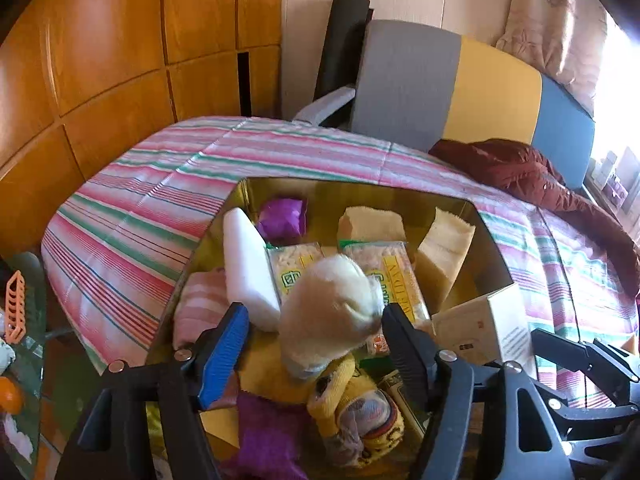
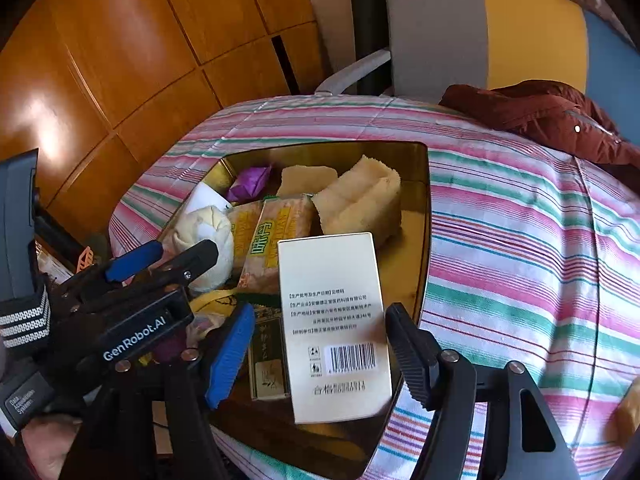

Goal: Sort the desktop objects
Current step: 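Lower both items into the gold tray and open both grippers, then move both grippers back over the two yellow sponges on the bedspread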

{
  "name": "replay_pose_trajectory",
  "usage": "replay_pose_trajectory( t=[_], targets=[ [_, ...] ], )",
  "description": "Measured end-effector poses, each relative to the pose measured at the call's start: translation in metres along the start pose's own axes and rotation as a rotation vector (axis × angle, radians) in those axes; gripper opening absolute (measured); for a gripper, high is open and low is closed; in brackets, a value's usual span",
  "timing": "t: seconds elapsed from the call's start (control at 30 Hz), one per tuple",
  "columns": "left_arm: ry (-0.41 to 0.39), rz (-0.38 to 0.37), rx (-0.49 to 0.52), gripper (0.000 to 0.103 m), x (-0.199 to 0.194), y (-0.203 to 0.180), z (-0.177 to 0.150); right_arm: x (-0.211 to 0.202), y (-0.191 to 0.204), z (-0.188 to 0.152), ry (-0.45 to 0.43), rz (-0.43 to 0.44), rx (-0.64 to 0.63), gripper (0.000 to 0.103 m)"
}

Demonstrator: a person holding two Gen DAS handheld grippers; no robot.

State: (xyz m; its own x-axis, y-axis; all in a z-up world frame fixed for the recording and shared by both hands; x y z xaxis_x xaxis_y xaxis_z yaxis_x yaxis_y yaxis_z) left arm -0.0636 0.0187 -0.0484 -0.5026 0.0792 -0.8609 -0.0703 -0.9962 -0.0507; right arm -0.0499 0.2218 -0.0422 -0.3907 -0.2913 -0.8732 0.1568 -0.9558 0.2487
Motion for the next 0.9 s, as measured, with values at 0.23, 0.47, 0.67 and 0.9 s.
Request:
replay_pose_trajectory(
  t=[0.23, 0.47, 0.67, 0.9],
  targets=[
    [-0.038, 0.009, 0.004, 0.072, -0.021, 0.001, -0.001, -0.019, -0.004, -0.01, -0.047, 0.0, 0.008, 0.075],
    [-0.055, 0.004, 0.023, 0.072, -0.037, -0.005, -0.004, -0.039, -0.012, -0.021, -0.086, -0.017, 0.028, 0.08],
    [-0.076, -0.022, 0.054, 0.072, -0.051, -0.021, -0.004, -0.057, -0.029, -0.031, -0.104, -0.054, 0.055, 0.081],
    [-0.065, -0.07, 0.104, 0.072, -0.058, -0.046, -0.008, -0.071, -0.066, -0.041, -0.098, -0.101, 0.123, 0.083]
  ],
)
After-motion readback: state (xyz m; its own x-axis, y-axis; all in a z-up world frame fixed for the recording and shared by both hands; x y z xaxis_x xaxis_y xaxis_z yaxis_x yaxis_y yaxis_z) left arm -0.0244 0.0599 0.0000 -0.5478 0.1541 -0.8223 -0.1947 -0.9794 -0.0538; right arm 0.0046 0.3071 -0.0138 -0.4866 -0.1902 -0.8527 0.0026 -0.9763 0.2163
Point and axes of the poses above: each gripper's, at about its wrist camera, not at the fingertips, and x roughly the way its jaws point, y to its left, z to its top, the point moved 3 cm from there along x, roughly the way its jaws point, and after that the axes turned 12 degrees about y, right-handed, at the moved point
